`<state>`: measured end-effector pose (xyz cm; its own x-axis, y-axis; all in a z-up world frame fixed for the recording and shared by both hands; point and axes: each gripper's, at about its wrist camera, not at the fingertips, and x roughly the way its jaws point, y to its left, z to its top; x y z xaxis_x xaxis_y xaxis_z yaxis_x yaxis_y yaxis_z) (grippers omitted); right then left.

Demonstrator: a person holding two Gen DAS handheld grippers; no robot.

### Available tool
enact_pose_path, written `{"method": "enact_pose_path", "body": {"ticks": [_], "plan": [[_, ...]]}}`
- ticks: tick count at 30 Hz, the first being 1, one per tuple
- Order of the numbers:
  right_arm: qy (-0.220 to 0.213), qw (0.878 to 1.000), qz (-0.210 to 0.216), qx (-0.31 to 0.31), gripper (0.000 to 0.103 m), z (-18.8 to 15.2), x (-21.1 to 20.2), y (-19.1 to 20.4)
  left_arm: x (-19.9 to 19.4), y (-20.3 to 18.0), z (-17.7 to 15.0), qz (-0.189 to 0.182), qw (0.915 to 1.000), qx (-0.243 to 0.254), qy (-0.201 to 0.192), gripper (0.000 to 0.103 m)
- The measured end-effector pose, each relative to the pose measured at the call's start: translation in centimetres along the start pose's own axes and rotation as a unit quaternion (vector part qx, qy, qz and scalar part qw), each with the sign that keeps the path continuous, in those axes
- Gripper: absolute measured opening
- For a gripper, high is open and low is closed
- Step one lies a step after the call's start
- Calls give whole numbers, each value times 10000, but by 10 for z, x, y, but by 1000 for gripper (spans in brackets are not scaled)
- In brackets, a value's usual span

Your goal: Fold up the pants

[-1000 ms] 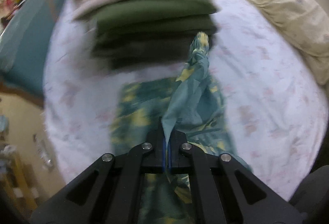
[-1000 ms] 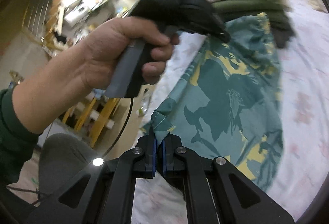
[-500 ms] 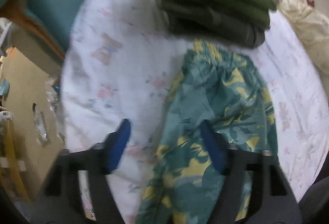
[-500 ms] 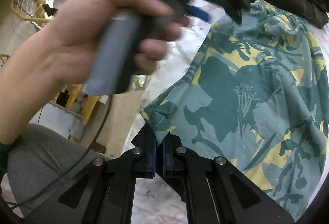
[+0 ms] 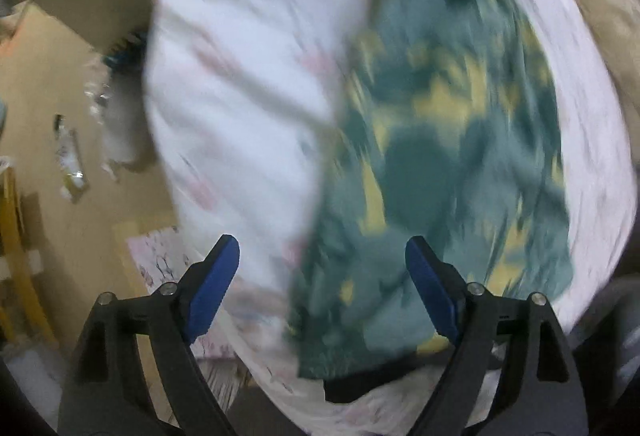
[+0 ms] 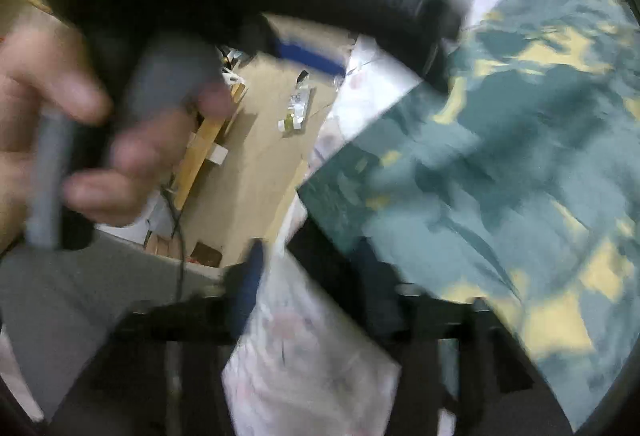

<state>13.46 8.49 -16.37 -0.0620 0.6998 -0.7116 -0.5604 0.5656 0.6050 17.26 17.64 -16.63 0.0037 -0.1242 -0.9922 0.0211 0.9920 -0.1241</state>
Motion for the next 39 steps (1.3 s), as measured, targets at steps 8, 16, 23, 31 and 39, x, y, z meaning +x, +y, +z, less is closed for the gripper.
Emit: {"method": "enact_pose_path", "body": {"ticks": [8,16,23,31,39], "plan": [[-1304,9783,-778,1410,79,-60,-143,-89,23,-27,-21,165,9965,731,376,73],[-968,9465,-335,3061,80,-85,-113,-170,21,-57,-28,532,9890,1304,450,11],[-713,9644,-386,2516,20,-74,-70,-142,9,-77,-37,618,9902,1191,381,4],[-1284,9723,-475,1892,7,-64,-156,-93,-82,-98,-76,114,9954,18,-951,4],[-2572,9576,-331,1256,7,-81,-286,-29,-198,-144,-152,-740,9603,-562,-2629,4]]}}
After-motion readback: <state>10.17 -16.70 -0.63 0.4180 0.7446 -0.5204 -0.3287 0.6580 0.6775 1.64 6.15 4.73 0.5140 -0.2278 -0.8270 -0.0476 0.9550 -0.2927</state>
